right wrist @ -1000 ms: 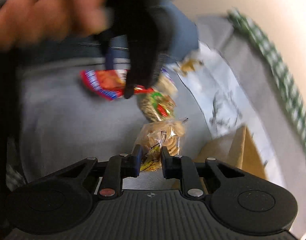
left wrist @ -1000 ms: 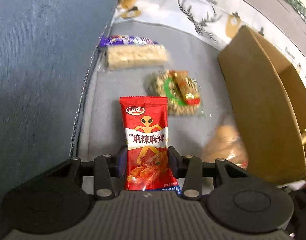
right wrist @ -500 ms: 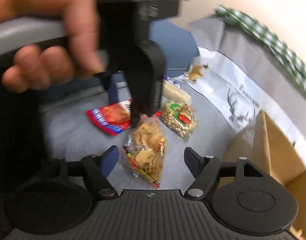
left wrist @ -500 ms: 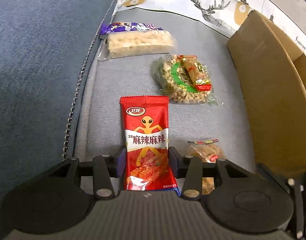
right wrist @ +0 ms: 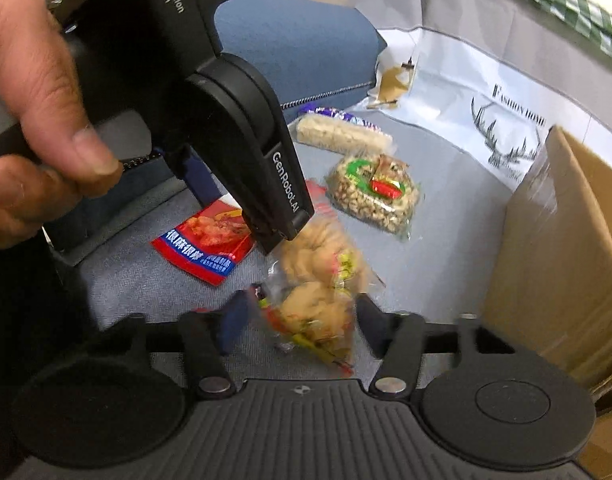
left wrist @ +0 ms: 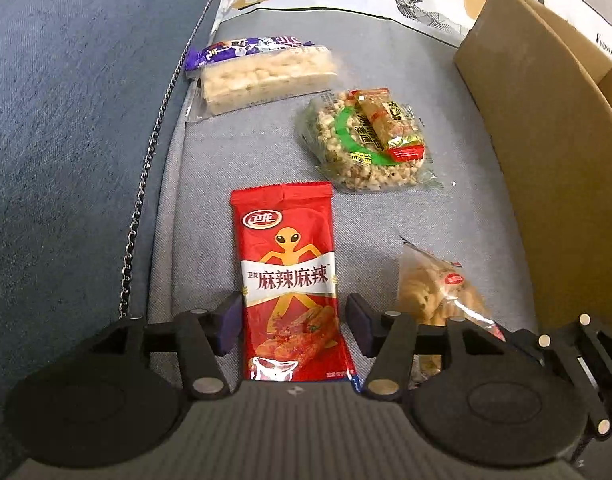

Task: Organize snacks
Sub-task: 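Lift the red spicy packet with the left gripper while the right lifts the cookie bag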

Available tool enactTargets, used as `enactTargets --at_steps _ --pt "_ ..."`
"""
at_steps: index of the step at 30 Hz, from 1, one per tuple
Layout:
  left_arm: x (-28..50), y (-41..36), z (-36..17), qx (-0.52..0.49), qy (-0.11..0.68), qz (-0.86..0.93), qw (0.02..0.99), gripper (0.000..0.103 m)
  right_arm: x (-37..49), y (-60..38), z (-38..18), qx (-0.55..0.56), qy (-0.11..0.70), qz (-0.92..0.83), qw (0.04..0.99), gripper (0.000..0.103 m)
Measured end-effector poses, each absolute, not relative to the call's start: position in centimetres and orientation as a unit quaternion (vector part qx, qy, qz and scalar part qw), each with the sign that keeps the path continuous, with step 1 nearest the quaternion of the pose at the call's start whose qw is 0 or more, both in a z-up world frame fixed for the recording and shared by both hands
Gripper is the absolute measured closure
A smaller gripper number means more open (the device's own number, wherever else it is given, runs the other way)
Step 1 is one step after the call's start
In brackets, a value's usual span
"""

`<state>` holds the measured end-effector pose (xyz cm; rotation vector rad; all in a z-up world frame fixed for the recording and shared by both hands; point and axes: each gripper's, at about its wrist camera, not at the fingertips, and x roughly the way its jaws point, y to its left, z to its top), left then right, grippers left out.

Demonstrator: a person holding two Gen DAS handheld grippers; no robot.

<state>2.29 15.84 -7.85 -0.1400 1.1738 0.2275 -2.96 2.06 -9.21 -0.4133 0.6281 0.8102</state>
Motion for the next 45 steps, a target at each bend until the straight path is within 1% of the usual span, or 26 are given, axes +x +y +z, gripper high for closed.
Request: enactTargets --at_steps 3,6,10,13,17,21,32,35,39,45 --pt "2.1 16.0 -7.6 -0.069 0.549 0.107 0.826 0.053 -3.2 2.0 -9.2 -0.204 0.293 0.384 0.851 0.054" --pt "1.7 16.2 -7.2 -0.075 0.540 0.106 0.831 0.054 -3.3 1.8 -9.0 -0.207 0.289 0.372 0.857 0.055" --pt "1.1 16.2 -6.5 -0.084 0.531 0.093 0.838 0.054 -3.4 1.5 -8.7 -0.206 0.299 0.355 0.861 0.055" --pt "1.2 15.9 -6.7 -0.088 0.542 0.070 0.833 0.054 -3.5 1.2 -8.8 -0.208 0.310 0.351 0.858 0.054" --pt "1.5 15.4 -7.4 -0.081 0.557 0.056 0.824 0.053 -3.5 0.9 -8.8 -0.190 0.321 0.365 0.853 0.049" --pt "1.6 15.1 -7.6 -0.072 0.558 0.057 0.825 0.052 -3.2 0.8 -8.9 -0.176 0.321 0.367 0.856 0.048" --pt "1.7 15.0 -7.6 -0.060 0.562 0.055 0.823 0.050 -2.8 0.5 -9.2 -0.171 0.319 0.354 0.862 0.047" --pt "1.8 14.8 -7.7 -0.056 0.562 0.055 0.823 0.050 -2.8 0.6 -9.4 -0.179 0.319 0.347 0.864 0.049" --pt "1.6 14.8 -7.5 -0.054 0.556 0.062 0.827 0.054 -2.8 0.5 -9.4 -0.186 0.314 0.344 0.865 0.054" --pt "1.0 15.0 -6.4 -0.065 0.528 0.057 0.845 0.055 -3.1 0.2 -8.5 -0.178 0.302 0.332 0.876 0.056"
